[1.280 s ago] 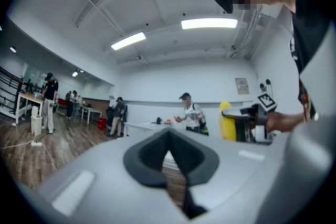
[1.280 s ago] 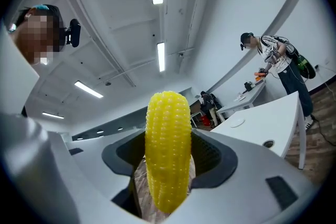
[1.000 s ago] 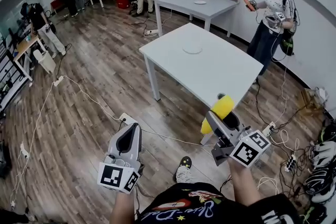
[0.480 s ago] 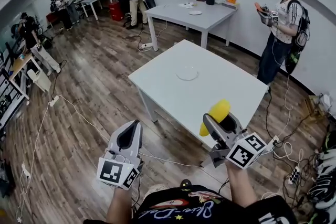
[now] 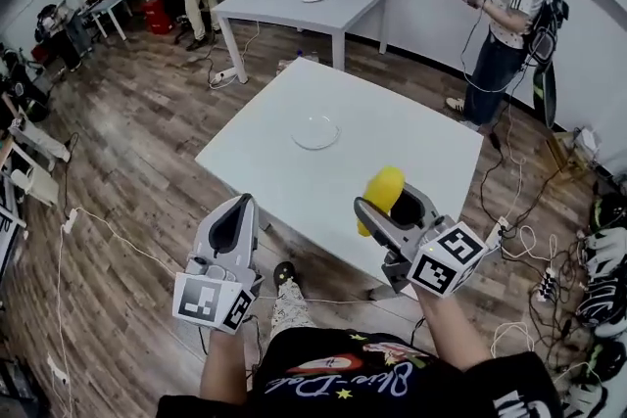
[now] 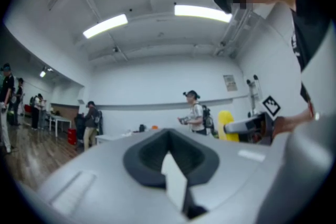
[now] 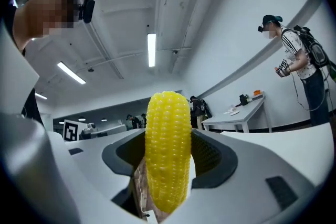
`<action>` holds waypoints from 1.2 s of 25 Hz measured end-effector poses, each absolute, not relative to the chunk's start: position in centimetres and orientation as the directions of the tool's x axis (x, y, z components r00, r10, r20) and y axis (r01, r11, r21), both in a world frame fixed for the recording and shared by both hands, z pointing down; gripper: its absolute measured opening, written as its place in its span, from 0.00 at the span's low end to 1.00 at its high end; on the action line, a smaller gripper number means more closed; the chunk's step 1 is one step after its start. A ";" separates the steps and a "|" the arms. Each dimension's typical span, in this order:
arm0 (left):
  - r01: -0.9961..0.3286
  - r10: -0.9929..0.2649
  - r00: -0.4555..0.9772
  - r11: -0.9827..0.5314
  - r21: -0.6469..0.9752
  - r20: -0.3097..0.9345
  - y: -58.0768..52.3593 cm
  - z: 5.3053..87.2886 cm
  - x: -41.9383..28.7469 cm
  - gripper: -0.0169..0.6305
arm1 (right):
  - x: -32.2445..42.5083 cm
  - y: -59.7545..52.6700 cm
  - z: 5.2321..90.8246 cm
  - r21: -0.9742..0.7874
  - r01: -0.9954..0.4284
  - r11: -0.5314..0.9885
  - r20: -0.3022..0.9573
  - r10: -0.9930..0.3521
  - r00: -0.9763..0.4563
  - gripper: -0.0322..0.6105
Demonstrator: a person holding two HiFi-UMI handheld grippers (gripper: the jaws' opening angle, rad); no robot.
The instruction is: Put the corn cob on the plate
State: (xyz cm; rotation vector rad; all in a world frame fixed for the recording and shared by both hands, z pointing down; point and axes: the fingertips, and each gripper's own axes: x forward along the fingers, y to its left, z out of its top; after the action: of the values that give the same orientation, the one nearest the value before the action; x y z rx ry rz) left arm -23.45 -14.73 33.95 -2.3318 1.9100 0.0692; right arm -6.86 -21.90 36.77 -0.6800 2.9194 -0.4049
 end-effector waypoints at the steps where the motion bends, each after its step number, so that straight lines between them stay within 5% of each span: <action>1: -0.977 -0.970 0.209 -0.202 -0.066 -0.121 -16.4 34.0 -24.6 0.01 | -8.1 -23.1 37.5 -0.269 -0.425 0.864 -0.025 -0.448 -0.894 0.46; 16: -0.882 -0.881 0.471 -0.470 -0.034 -0.048 -38.0 38.1 -39.3 0.01 | -22.8 -43.5 46.7 -0.237 -0.680 0.693 0.306 -0.612 -0.730 0.46; 30: -0.895 -0.896 0.443 -0.444 0.052 -0.035 -41.0 39.6 -43.9 0.01 | -26.3 -52.8 57.3 -0.034 -0.598 0.801 0.779 -0.354 -0.518 0.46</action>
State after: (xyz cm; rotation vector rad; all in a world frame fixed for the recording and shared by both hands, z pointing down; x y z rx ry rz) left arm -43.92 -40.95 39.56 -2.6897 1.6693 0.0904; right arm -26.28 -52.78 57.29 -1.2070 3.7307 -0.6546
